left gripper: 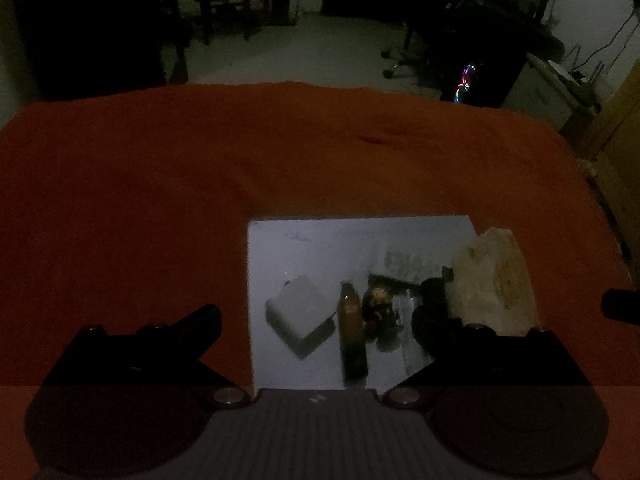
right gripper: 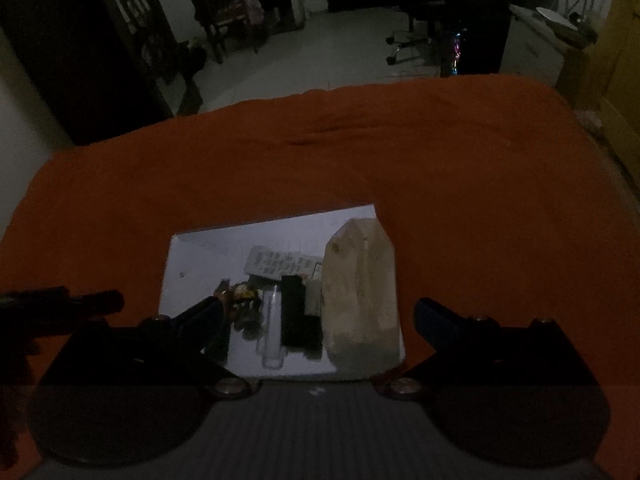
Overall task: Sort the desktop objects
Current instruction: 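Lower the left gripper to the white cube while the right gripper approaches the black item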
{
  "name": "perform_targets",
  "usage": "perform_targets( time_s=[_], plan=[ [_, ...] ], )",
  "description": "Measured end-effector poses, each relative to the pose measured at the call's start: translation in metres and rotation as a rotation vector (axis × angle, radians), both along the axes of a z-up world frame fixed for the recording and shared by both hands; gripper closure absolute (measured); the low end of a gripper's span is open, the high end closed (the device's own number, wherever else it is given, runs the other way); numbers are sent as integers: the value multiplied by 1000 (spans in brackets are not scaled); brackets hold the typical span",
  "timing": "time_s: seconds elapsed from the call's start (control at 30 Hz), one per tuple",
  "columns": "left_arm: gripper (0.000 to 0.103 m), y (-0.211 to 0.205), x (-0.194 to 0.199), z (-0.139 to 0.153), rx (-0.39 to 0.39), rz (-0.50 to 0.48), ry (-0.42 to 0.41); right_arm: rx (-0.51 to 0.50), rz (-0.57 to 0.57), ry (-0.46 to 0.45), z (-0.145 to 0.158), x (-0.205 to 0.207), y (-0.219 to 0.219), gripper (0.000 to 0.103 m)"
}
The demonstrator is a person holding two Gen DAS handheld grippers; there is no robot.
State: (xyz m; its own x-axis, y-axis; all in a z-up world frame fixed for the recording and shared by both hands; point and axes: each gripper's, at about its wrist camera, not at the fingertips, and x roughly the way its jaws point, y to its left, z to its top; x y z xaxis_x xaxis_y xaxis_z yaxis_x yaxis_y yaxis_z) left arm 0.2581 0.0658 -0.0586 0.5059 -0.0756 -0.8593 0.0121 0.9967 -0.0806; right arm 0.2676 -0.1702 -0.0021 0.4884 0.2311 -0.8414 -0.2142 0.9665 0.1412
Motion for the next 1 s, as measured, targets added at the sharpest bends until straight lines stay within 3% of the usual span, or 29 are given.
perform_targets(
  time_s=[0.2,0.37,0.5,0.7,0.83,1.0],
  plan=[
    [0,-14,26,-11,81,31,-67,26,50,-57,-6,27,15,0],
    [0,-17,36,-24,104,46,-93,97,46,-83,-18,49,20,0],
    [0,-25,39,-33,209,73,-100,111,9,-66,-37,63,17,0],
    [0,-21,50,-47,140,39,-43,128,-72,-20,-53,79,3,0],
    [0,-17,63,-60,92,6,28,52,-48,-10,-58,89,3,0],
    [0,-8,79,-72,73,26,110,1,12,-88,-59,91,7,0]
  ],
)
